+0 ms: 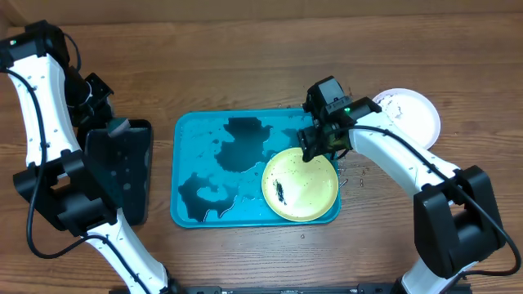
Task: Clean dirty plates on tray and stack at the side
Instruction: 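Move the right gripper to the yellow plate rim and grip it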
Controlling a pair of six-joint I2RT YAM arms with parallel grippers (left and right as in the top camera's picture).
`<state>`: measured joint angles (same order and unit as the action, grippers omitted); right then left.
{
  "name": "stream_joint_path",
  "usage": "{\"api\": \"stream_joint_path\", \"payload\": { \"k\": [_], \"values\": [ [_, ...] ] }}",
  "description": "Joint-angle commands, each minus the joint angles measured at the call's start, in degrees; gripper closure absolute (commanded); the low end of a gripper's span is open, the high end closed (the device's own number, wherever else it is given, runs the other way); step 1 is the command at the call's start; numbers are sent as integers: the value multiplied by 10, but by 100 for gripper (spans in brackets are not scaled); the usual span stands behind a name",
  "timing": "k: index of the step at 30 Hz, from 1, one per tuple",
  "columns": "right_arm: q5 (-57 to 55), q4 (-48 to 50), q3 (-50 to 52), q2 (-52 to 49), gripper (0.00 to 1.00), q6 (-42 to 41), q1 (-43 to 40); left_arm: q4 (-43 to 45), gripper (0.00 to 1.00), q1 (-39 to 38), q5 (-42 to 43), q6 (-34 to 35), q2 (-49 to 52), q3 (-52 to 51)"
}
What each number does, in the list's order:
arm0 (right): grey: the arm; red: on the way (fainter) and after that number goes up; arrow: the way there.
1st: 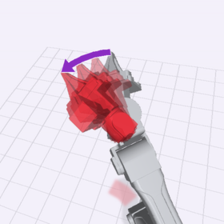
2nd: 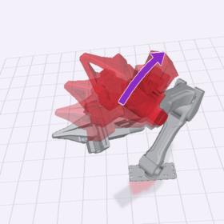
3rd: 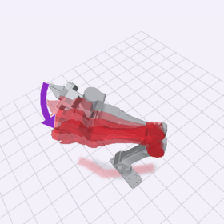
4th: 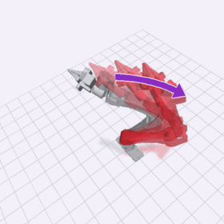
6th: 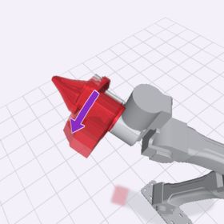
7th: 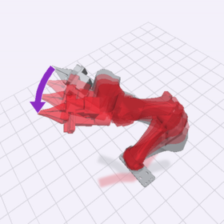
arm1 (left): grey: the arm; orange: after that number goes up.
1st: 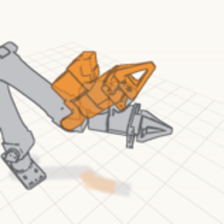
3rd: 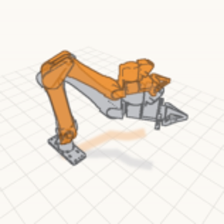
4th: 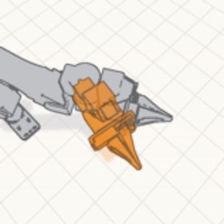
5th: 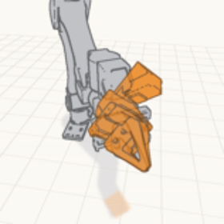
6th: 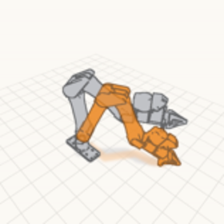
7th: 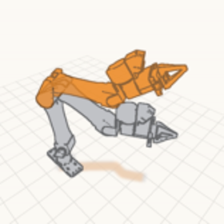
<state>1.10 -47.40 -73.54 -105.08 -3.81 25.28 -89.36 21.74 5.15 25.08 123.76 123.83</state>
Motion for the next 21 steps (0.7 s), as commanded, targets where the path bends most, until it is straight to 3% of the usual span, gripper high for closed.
{"api": "stream_joint_path", "payload": {
  "k": [1,17,21],
  "values": [
    [-28,6,7,-7,29,13,-6,1,96,-8,3,-9,-16,-1],
    [28,5,9,-63,35,58,-5,3,95,-8,9,-9,-16,-1],
    [32,6,9,-63,44,56,-5,3,96,-8,9,-9,-16,-1]
  ]
}}
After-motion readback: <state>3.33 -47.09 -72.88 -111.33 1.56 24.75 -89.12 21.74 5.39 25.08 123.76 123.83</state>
